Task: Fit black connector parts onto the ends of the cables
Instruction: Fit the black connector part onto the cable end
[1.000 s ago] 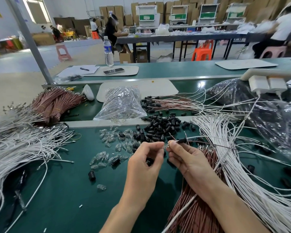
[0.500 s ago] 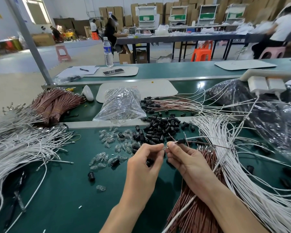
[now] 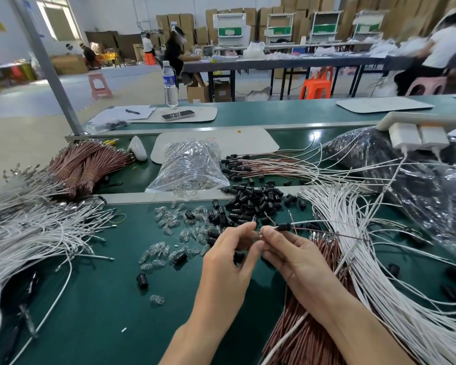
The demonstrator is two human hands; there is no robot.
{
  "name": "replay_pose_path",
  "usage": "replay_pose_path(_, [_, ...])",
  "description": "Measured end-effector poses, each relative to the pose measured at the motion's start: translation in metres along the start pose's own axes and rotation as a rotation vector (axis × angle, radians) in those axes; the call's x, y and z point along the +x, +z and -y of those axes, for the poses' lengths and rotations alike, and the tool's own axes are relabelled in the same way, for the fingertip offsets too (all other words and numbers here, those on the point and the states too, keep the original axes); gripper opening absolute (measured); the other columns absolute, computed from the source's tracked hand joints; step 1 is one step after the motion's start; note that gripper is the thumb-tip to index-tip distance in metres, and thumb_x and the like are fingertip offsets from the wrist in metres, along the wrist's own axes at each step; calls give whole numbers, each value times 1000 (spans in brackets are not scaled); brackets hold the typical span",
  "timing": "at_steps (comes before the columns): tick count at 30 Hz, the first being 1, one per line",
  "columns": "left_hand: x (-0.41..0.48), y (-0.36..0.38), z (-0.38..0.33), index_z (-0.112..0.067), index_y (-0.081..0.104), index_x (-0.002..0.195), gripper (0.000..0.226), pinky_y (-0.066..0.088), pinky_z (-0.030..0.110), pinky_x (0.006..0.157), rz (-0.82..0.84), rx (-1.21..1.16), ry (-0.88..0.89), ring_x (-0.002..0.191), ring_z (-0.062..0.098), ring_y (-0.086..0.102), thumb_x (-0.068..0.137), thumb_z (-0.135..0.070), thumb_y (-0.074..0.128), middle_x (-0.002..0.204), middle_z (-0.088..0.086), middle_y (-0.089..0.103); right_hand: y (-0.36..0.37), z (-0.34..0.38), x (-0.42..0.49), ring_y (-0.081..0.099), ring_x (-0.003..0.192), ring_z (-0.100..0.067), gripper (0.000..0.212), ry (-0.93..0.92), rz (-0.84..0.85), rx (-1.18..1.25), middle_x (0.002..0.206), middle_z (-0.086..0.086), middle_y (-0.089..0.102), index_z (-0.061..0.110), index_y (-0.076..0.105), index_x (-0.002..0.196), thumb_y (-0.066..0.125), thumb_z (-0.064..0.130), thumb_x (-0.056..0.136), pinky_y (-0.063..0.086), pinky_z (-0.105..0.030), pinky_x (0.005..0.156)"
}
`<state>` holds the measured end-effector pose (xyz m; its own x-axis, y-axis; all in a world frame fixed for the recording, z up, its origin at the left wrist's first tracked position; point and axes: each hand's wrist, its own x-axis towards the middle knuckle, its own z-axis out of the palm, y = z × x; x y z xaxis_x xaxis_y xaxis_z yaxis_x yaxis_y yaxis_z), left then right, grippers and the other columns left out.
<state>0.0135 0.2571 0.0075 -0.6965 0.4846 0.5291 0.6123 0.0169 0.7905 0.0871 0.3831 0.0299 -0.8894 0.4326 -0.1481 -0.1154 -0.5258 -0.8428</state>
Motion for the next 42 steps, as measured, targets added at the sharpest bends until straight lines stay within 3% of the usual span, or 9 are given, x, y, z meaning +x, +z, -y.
replay_pose_path(8, [-1, -3, -2, -36, 62, 110, 16, 50, 14, 81, -41, 134, 91, 95, 4, 64, 95, -31, 61, 100, -19, 63, 0, -1, 2, 70, 71, -9, 27, 43, 25, -7, 82, -8, 74, 9, 82, 85, 83, 29, 68, 57, -17, 67])
replay_pose_path(13, [0, -5, -3, -38, 60, 111, 16, 46, 9, 82, -61, 174, 91, 94, -1, 63, 95, -37, 56, 100, -22, 63, 2, 1, 1, 71, 75, -12, 34, 30, 48, 11, 92, -10, 76, 11, 82, 95, 80, 36, 72, 58, -20, 69])
replay_pose_path(19, [1, -6, -2, -30, 66, 108, 17, 46, 10, 79, -84, 141, 38, 91, -1, 63, 96, -37, 58, 98, -22, 64, 1, 2, 1, 74, 83, -18, 39, -8, -53, 88, 105, -16, 76, 14, 80, 104, 60, 43, 88, 60, -25, 71])
replay_pose_path(25, [-1, -4, -3, -39, 64, 110, 15, 47, 11, 78, -45, 88, 24, 93, 3, 66, 96, -35, 60, 97, -19, 66, 6, 1, 0, 74, 87, -18, 39, 13, 1, 22, 104, -14, 77, 15, 80, 107, 59, 43, 90, 59, -25, 70])
replay_pose_path(29, [-1, -2, -3, -46, 62, 111, 26, 48, 11, 83, -25, 67, 18, 100, 3, 67, 97, -24, 65, 105, -23, 67, 9, 0, -1, 73, 90, -17, 43, 11, 66, -36, 99, -11, 77, 14, 78, 111, 63, 47, 88, 59, -26, 74])
replay_pose_path(35, [-2, -4, 2, -36, 68, 116, 33, 50, 14, 87, -34, 60, 27, 105, 5, 67, 95, -10, 69, 107, -21, 68, 9, -4, -2, 73, 90, -19, 45, -2, 60, -110, 97, -13, 77, 12, 81, 102, 65, 51, 85, 57, -24, 70])
replay_pose_path(39, [-1, -4, 6, -25, 73, 111, 28, 51, 17, 86, -42, 37, 28, 103, 6, 68, 93, -5, 69, 104, -19, 70, 9, -3, -3, 73, 89, -19, 43, -8, 72, -159, 98, -14, 77, 17, 80, 106, 64, 51, 86, 57, -24, 71])
replay_pose_path(42, [0, -5, 5, -30, 72, 112, 31, 51, 15, 84, -34, 43, 20, 103, 5, 68, 94, -4, 69, 106, -20, 69, 7, -2, -4, 73, 92, -19, 40, 0, 101, -167, 102, -12, 77, 20, 79, 110, 62, 50, 89, 58, -26, 72])
